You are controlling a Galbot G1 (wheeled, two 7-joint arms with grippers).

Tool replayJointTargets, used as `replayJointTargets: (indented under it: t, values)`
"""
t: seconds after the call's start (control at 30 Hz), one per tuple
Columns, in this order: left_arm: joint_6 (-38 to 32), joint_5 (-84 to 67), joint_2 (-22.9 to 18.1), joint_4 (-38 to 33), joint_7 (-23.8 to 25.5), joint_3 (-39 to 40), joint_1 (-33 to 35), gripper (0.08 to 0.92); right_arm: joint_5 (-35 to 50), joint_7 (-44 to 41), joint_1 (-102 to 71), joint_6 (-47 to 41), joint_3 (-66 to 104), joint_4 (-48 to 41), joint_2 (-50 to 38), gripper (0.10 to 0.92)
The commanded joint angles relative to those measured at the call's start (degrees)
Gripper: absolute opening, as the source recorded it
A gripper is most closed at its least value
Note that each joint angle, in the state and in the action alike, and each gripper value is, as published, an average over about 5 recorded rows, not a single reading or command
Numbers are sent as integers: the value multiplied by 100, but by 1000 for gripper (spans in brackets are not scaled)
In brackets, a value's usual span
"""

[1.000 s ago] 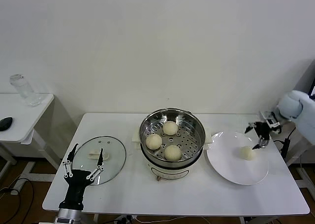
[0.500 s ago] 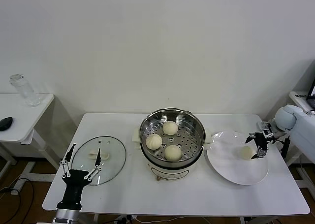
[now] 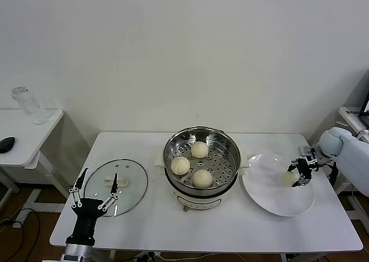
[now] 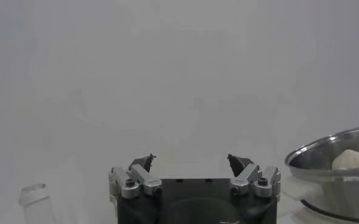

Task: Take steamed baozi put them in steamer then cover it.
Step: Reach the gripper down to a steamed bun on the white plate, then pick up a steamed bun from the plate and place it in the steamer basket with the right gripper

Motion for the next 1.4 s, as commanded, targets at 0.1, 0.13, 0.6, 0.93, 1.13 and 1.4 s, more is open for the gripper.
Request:
replayJointTargets:
  t: [0.1, 0.13, 0.6, 0.93, 1.13, 1.4]
  values:
    - [32, -26, 8, -12, -3, -35, -28, 823, 101, -122, 410, -5, -188, 184, -39, 631]
    - [37, -24, 8, -9, -3, -25, -31, 823, 133, -206, 537, -21, -227, 273, -67, 629]
    - [68, 15, 26, 15, -4, 139, -89, 823, 2772, -1456, 4113, -1244, -2725, 2567, 160, 644]
    - [36, 14, 54, 9, -11, 136, -89, 823, 3371, -1106, 4790, -1638, -3747, 3677, 984, 645]
    - [41, 8, 46, 0, -22, 132, -107, 823, 3035, -671, 4431, -1768, -3923, 3707, 1381, 645]
    - [42, 1, 25, 6, -31, 131, -123, 823, 2546, -486, 3867, -1810, -3893, 3186, 1758, 647]
